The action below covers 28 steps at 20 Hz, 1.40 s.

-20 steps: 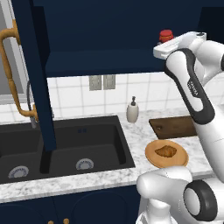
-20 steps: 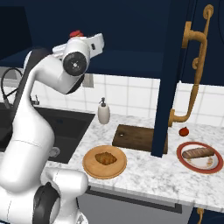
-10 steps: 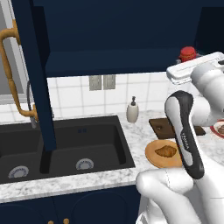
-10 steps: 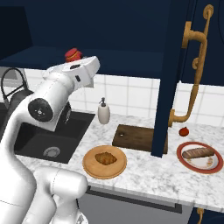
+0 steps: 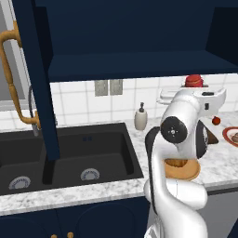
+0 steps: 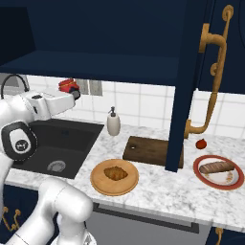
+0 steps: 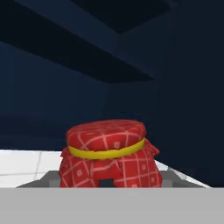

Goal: From the different types of pastries on the counter, select a croissant and place it on the cutting board. Then retrieve a jar of jam from the cabinet and place it alongside the croissant on the cutting board.

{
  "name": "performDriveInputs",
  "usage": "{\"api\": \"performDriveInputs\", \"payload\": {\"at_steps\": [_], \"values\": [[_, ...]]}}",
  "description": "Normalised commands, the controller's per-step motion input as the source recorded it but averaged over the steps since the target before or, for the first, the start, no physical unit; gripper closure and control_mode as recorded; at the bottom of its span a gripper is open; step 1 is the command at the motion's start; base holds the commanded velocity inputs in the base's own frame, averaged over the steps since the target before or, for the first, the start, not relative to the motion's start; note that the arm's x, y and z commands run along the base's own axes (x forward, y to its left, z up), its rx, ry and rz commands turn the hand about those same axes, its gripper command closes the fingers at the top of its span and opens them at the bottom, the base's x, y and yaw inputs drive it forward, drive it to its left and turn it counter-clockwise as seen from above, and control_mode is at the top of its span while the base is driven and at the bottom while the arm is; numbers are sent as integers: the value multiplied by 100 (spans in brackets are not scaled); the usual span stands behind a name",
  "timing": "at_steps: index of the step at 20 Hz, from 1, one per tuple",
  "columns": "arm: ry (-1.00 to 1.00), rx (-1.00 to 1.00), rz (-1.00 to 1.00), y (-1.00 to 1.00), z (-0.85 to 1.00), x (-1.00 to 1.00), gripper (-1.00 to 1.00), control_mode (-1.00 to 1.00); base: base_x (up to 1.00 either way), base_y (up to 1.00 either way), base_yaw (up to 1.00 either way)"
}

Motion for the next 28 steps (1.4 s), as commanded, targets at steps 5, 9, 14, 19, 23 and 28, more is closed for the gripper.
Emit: {"api": "performDriveInputs", "payload": {"at_steps": [5,9,14,19,23,28], "values": [[10,12,-45,-47,-100,38,100,-100,0,0,0],[-3,26,-13,-20,-100,91,100,-100,0,0,0],[-1,11,19,3,-100,100,100,-100,0,0,0],[1,18,27,-11,-64,100,100,-100,0,0,0],[5,11,26,-53,-11,93,100,-100,0,0,0],[3,2,31,-61,-38,40,100,-100,0,0,0]]}}
